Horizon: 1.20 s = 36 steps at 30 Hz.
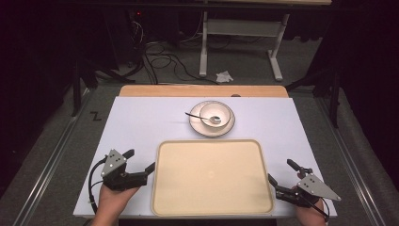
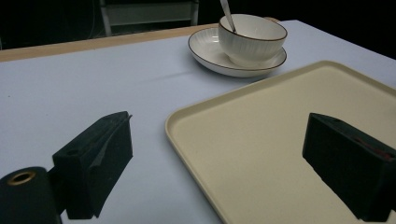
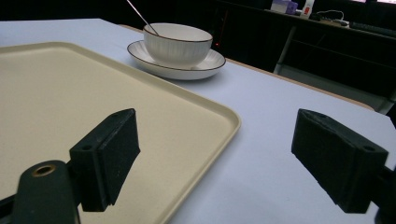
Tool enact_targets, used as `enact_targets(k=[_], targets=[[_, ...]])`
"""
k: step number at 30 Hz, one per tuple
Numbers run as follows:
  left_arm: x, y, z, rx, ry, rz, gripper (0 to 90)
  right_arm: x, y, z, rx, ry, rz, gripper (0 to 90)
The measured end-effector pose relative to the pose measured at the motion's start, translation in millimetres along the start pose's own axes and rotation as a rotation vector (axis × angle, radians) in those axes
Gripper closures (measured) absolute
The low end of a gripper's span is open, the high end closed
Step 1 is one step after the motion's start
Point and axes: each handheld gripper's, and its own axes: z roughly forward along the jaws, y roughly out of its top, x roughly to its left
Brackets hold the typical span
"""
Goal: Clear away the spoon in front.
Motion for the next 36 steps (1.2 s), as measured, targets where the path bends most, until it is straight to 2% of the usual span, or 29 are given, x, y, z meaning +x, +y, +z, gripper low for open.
enact_targets(k=[7,13,22,29,36], targets=[[0.4,10.8,7.4,-0.01,-0.006,-0.013,9.3,-0.3,-0.4,-0.5,-0.003,0.002,-0.009,16.0],[-1.4,22.5,14.7,-0.012,-0.013,-0.007,9.5,-1.4,-0.7,-3.6,-0.002,-0.002,0.003,16.0],[-0.8,39.4,25.6,-0.011,-0.013,-0.001,9.7,-2.1,-1.0,-6.6,0.001,-0.002,-0.014,16.0],[1.8,44.8,30.7,-0.008,-0.009,-0.008,10.0,-4.6,-3.9,-11.0,-0.011,0.008,-0.005,15.9],[4.9,50.1,36.8,-0.006,-0.005,-0.012,10.5,-4.8,-6.7,-16.2,0.003,-0.018,-0.011,15.5]])
